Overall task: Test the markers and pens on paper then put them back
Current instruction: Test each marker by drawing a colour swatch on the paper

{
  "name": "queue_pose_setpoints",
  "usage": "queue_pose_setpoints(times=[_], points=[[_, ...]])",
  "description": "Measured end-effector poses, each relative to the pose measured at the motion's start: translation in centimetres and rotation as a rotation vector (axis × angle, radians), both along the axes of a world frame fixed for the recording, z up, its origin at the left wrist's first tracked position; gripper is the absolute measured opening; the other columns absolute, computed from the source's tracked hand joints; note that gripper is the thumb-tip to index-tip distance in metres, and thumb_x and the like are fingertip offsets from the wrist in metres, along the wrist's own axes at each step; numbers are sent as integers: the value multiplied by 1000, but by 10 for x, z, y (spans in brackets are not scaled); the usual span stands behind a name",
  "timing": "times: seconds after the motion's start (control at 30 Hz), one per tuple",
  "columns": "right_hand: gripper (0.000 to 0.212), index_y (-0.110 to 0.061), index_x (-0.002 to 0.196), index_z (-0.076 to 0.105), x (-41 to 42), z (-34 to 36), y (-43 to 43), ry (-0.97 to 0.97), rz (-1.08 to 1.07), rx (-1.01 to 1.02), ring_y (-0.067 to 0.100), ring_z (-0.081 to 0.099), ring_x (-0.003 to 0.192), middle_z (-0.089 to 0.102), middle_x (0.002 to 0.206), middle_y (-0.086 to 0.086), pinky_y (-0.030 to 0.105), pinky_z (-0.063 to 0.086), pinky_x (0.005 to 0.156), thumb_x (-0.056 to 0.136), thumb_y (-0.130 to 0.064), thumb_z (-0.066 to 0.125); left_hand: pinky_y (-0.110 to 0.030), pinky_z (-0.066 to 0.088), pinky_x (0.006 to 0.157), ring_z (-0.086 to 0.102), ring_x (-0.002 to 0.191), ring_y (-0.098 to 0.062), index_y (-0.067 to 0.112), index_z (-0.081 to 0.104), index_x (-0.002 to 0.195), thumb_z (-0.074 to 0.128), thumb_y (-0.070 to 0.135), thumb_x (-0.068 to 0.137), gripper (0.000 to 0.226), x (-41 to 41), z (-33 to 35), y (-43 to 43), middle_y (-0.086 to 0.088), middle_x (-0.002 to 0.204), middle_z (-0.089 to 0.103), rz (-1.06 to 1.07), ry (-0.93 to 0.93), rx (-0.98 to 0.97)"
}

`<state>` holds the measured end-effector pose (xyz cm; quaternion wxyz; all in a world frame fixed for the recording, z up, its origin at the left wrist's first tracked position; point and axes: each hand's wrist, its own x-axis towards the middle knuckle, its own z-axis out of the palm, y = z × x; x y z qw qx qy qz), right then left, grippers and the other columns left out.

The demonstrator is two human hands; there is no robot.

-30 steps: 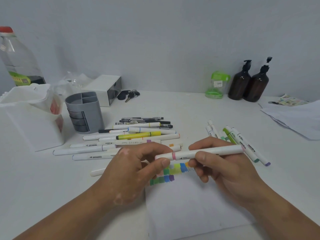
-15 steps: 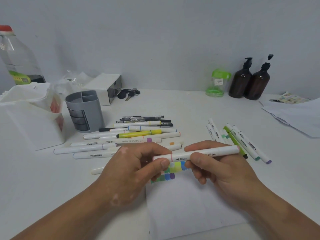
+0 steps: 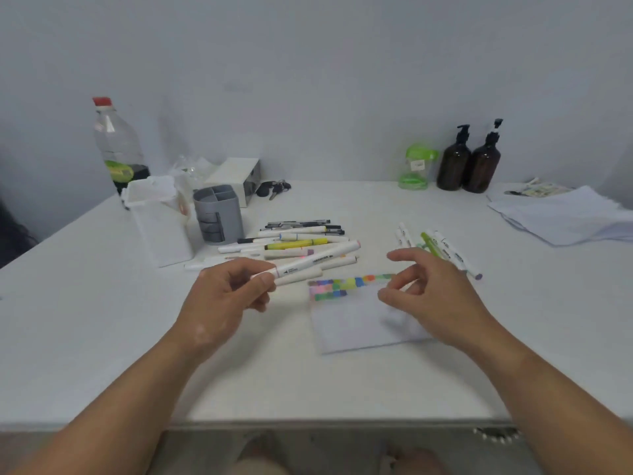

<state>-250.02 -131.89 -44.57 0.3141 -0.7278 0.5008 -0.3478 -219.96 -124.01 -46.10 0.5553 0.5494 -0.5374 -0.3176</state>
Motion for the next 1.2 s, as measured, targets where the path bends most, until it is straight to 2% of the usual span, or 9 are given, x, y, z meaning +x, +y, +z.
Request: queue_pose_setpoints(times=[0.1,0.3,0.43,0.7,0.8,0.87,0.93,1.03,1.2], points=[[40,-49,111,63,17,2,65,126,139,-83,4,66,69,70,89,-25,10,48,64,77,-42,82,-26,54,63,62,67,-21,17,78,100,75,45,76,37,18,-10,82,-11,80,70,49,95,16],[23,-34,96,76,70,-34,179,126,427,-126,8,63,63,72,76,-17,8,44,63,77,-25,85,-21,52,55,57,61,-19,4,77,95,67,15,78,22,59,-64,249,-15,74,64,253,341,147],[20,-30,95,77,116,-86,225,189,622,-70,3,64,63,70,74,-17,7,44,65,75,-29,78,-25,54,58,58,63,-20,1,74,93,66,14,84,18,94,-116,339,-14,77,64,461,407,340],[20,-29,98,77,185,-181,262,357,709,134,-9,61,72,71,77,-18,8,44,72,79,-23,75,-24,47,50,52,51,-19,-4,66,91,65,4,91,7,130,-263,417,-11,63,65,990,743,790],[19,-28,100,77,201,-198,257,370,676,193,1,66,73,72,79,-15,21,54,79,82,-23,74,-29,50,54,56,57,-22,-7,68,100,64,6,91,16,138,-308,405,-17,78,68,1075,658,936],[18,-27,99,76,209,-207,253,383,669,204,4,66,71,70,76,-16,26,55,78,83,-21,74,-35,57,68,66,78,-25,0,69,114,60,12,94,25,141,-335,394,-18,103,72,1035,405,1091],[17,-26,98,76,213,-215,248,384,655,192,5,65,68,68,74,-17,27,55,75,82,-20,74,-38,56,88,69,97,-28,11,73,112,58,24,96,25,144,-353,385,-13,111,72,1013,118,1177],[15,-29,95,74,211,-224,242,386,616,197,0,64,68,64,69,-21,11,47,65,81,-24,77,-31,50,94,66,107,-29,17,73,110,52,32,99,28,143,-371,368,-9,114,72,844,-177,1259],[14,-33,94,72,210,-229,231,377,600,258,-3,64,70,62,66,-19,6,41,59,82,-27,78,-33,51,93,65,110,-26,16,72,116,55,30,97,28,143,-395,348,-6,117,71,727,-235,1337]])
